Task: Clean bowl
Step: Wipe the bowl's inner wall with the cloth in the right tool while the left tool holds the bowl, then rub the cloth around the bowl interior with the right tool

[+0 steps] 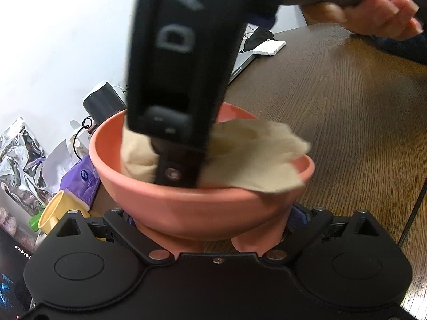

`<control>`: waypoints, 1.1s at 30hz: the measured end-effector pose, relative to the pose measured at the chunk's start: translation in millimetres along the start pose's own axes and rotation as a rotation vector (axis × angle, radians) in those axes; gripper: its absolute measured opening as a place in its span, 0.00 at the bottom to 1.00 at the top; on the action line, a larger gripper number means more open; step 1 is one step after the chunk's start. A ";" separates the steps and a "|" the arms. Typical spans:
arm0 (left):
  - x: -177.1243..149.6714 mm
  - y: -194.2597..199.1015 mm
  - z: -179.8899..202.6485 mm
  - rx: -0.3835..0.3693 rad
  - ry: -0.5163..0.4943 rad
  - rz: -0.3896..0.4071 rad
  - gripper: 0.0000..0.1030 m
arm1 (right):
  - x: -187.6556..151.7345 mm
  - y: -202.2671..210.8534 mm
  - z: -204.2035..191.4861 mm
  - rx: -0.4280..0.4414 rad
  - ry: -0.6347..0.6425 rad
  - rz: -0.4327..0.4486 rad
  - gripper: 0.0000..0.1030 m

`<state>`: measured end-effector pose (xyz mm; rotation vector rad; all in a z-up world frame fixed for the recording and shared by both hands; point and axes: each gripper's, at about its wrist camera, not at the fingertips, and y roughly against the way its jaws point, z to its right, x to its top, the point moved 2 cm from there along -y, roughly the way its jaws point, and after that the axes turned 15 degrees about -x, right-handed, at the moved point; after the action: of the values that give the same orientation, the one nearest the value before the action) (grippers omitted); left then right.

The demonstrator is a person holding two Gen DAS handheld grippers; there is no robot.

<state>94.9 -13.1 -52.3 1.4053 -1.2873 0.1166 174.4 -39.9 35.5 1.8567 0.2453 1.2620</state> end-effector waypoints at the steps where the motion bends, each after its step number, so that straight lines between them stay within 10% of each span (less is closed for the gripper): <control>1: -0.2 0.0 0.3 0.000 -0.001 0.000 0.93 | 0.1 -0.7 1.4 0.000 -0.007 0.006 0.07; 16: 1.6 -2.1 3.2 0.005 -0.006 0.000 0.93 | 4.3 -7.3 33.2 -0.071 -0.114 0.173 0.07; 33: 2.0 -3.2 6.1 0.010 -0.010 -0.001 0.93 | -4.9 -3.6 42.6 -0.268 -0.095 0.100 0.07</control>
<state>94.4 -19.8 -54.9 1.4169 -1.2959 0.1149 208.8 -63.4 24.3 1.7084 -0.0668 1.2053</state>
